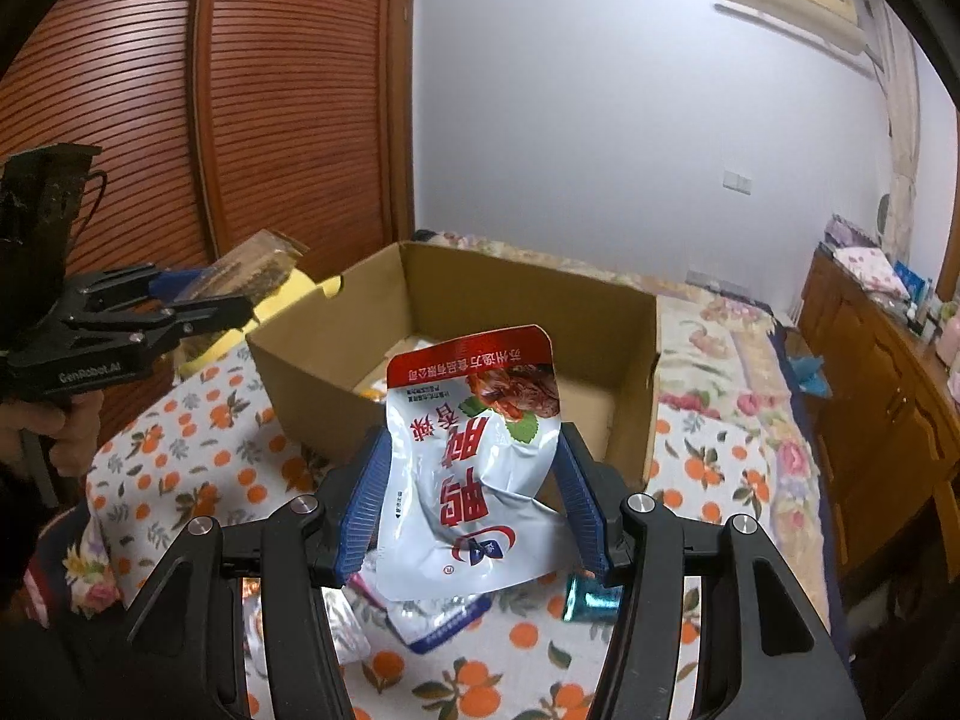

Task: Organize snacks
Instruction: 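Lift both held snacks and carry them over the open box, then open both tools to drop the snacks into the box and withdraw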

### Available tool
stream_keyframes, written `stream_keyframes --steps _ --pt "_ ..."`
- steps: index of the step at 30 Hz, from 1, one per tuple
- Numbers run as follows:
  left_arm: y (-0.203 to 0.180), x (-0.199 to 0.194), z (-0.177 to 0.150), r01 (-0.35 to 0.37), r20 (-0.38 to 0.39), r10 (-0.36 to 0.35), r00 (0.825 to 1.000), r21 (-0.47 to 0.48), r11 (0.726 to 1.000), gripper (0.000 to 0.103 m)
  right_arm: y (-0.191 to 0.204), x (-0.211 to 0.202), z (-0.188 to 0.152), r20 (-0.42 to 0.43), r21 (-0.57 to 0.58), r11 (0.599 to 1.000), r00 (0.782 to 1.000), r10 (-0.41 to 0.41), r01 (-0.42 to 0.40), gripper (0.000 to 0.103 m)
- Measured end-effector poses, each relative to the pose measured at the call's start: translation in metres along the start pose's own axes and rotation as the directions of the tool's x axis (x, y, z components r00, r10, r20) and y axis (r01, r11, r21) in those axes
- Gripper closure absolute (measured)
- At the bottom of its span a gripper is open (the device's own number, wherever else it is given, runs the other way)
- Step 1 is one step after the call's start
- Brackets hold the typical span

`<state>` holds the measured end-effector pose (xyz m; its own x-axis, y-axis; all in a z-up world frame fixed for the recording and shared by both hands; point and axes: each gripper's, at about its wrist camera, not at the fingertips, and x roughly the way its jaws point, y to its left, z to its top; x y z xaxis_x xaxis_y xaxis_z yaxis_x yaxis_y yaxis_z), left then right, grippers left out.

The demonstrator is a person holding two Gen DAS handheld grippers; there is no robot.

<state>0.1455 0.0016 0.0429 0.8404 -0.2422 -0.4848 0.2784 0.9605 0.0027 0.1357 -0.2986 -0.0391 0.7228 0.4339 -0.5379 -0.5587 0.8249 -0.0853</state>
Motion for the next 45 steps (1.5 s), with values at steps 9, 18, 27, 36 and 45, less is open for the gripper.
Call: stream_keyframes --steps 9,18,27,36,45 --pt "0.012 0.026 0.011 -0.028 -0.028 0.029 0.999 0.009 1.0 0.058 0.0 0.017 0.019 0.001 -0.014 1.0 1.0 -0.004 0.004 0.047" --pt "0.014 0.058 0.012 -0.017 -0.064 0.018 0.998 0.005 1.0 0.057 -0.007 0.038 0.032 -0.016 -0.004 1.0 1.0 -0.003 0.003 0.047" --pt "0.009 0.095 0.016 -0.011 -0.136 0.012 0.991 0.008 1.0 0.057 -0.021 0.076 0.04 -0.062 0.027 1.0 0.998 -0.004 0.006 0.047" --pt "0.009 0.115 0.016 -0.015 -0.185 0.017 0.983 0.009 1.0 0.055 -0.024 0.122 0.037 -0.153 0.033 0.999 0.988 -0.023 0.028 0.047" --pt "0.016 0.109 0.019 -0.033 -0.159 0.033 0.987 0.002 0.999 0.055 -0.028 0.139 0.034 -0.194 0.061 0.997 0.981 -0.028 0.041 0.046"
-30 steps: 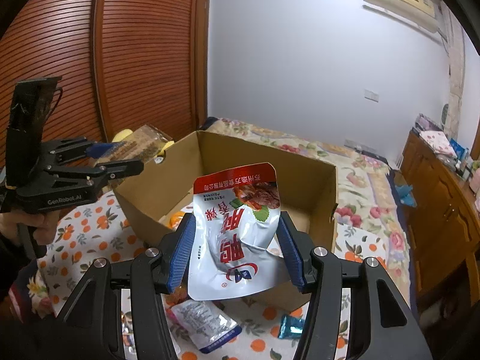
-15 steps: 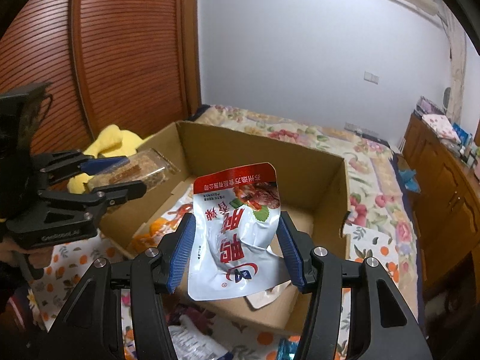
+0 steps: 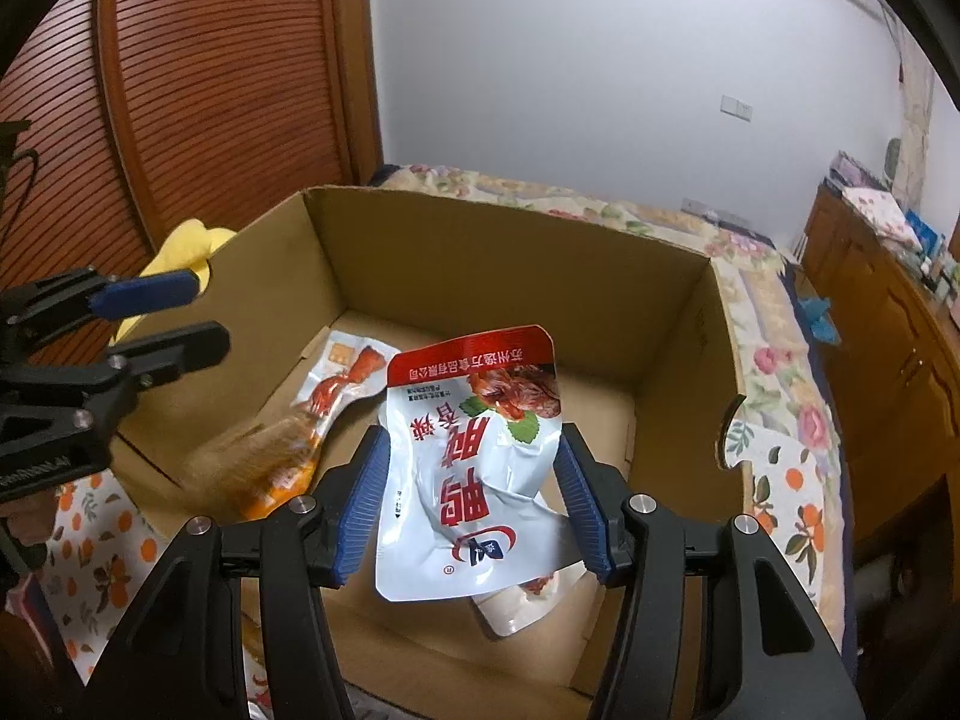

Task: Organize snacks
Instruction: 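Open both tools to drop the snacks into the box and withdraw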

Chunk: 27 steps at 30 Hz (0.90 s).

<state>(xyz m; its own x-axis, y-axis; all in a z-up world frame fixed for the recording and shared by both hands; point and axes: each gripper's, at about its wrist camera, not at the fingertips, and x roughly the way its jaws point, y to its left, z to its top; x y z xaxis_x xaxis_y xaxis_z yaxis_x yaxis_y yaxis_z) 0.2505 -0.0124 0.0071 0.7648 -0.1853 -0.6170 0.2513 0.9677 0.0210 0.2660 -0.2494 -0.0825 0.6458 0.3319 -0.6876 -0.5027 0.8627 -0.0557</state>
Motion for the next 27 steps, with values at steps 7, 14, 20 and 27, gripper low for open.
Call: stream_keyframes --steps 7,14,20,27 --pt "0.006 -0.008 -0.004 0.003 0.01 -0.003 1.0 -0.011 1.0 0.048 0.003 0.007 0.001 -0.007 -0.004 1.0 0.999 -0.031 0.031 0.041" --pt "0.004 -0.031 -0.016 0.017 0.035 -0.017 0.999 -0.001 1.0 0.04 0.002 -0.004 -0.005 0.033 0.016 1.0 0.999 -0.024 0.024 0.041" --pt "-0.002 -0.054 -0.025 0.046 0.063 -0.047 0.997 0.011 0.999 0.03 0.003 -0.039 -0.011 0.1 0.01 1.0 0.995 0.0 -0.001 0.041" --pt "-0.015 -0.077 -0.041 0.089 0.083 -0.09 0.992 0.015 0.996 0.029 0.015 -0.085 -0.028 0.165 -0.032 0.999 0.985 0.041 -0.036 0.039"
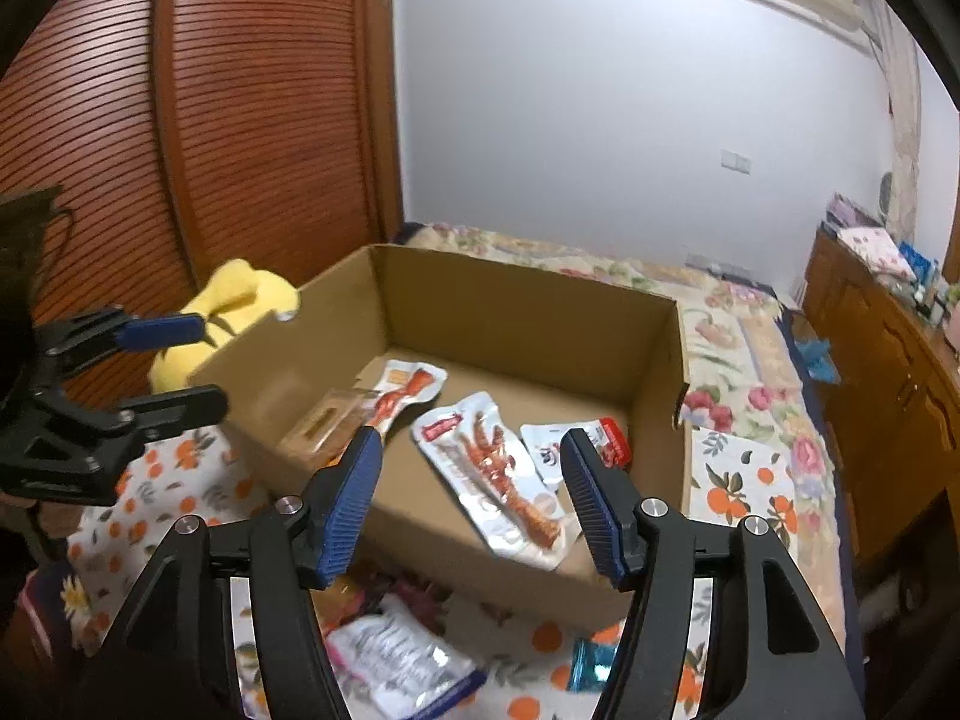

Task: Organize snacks
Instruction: 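Open both tools to drop the snacks into the box and withdraw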

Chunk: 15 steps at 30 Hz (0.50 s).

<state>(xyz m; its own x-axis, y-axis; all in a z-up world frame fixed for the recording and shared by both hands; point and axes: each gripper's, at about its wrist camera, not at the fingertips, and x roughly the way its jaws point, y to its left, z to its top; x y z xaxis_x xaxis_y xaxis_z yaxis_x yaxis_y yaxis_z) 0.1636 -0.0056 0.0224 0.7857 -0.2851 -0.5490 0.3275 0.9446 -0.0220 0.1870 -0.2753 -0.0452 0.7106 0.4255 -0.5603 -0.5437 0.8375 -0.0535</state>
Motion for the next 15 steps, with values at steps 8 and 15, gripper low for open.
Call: stream_keyframes --steps 8,15 --pt "-0.016 -0.011 -0.027 0.034 -0.007 -0.034 0.999 -0.014 0.999 0.029 0.011 -0.02 -0.035 -0.017 -0.005 0.999 0.999 0.05 -0.05 0.037" --pt "-0.019 -0.002 -0.048 0.039 -0.043 -0.04 0.998 -0.03 0.999 0.029 0.011 -0.007 -0.069 -0.084 0.015 0.998 0.994 0.068 -0.067 0.037"
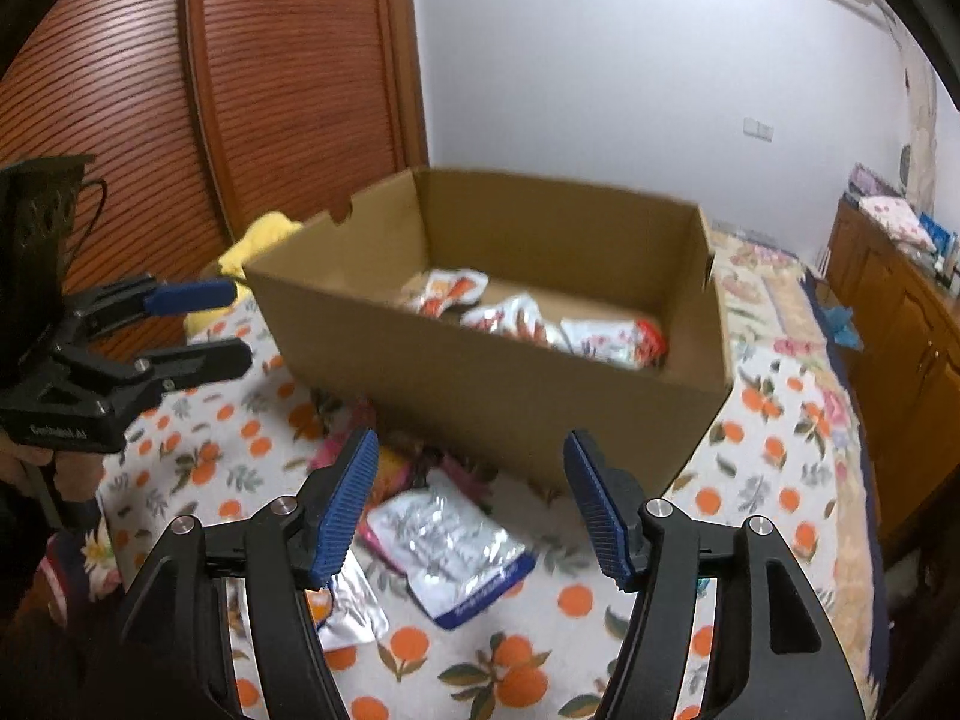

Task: Organize snacks
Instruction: 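Open both tools to drop the snacks into the box and withdraw, then lower the left tool to a clear bread packet while the right tool approaches a white pouch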

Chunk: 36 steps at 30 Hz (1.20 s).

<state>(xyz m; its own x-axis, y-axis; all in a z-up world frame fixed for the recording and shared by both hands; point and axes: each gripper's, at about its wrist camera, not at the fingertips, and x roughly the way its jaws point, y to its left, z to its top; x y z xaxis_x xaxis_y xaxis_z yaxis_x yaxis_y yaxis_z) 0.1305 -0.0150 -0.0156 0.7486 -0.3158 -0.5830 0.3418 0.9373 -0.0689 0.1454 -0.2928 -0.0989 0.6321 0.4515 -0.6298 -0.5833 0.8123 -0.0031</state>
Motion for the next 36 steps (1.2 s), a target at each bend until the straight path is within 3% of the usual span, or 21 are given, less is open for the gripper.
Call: stream_keyframes --steps 18,30,36 --pt "0.007 0.021 -0.042 -0.01 -0.096 0.006 0.995 -0.035 0.999 0.029 0.014 0.043 -0.041 -0.135 -0.024 0.999 0.99 0.03 -0.034 0.037" --pt "0.008 0.023 -0.048 -0.002 -0.103 -0.003 0.995 -0.046 0.999 0.029 0.015 0.063 -0.051 -0.204 -0.051 0.998 0.979 0.02 -0.031 0.037" --pt "0.007 0.025 -0.049 0.002 -0.103 -0.008 0.995 -0.05 0.999 0.029 0.015 0.07 -0.052 -0.226 -0.07 0.997 0.974 0.022 -0.039 0.031"
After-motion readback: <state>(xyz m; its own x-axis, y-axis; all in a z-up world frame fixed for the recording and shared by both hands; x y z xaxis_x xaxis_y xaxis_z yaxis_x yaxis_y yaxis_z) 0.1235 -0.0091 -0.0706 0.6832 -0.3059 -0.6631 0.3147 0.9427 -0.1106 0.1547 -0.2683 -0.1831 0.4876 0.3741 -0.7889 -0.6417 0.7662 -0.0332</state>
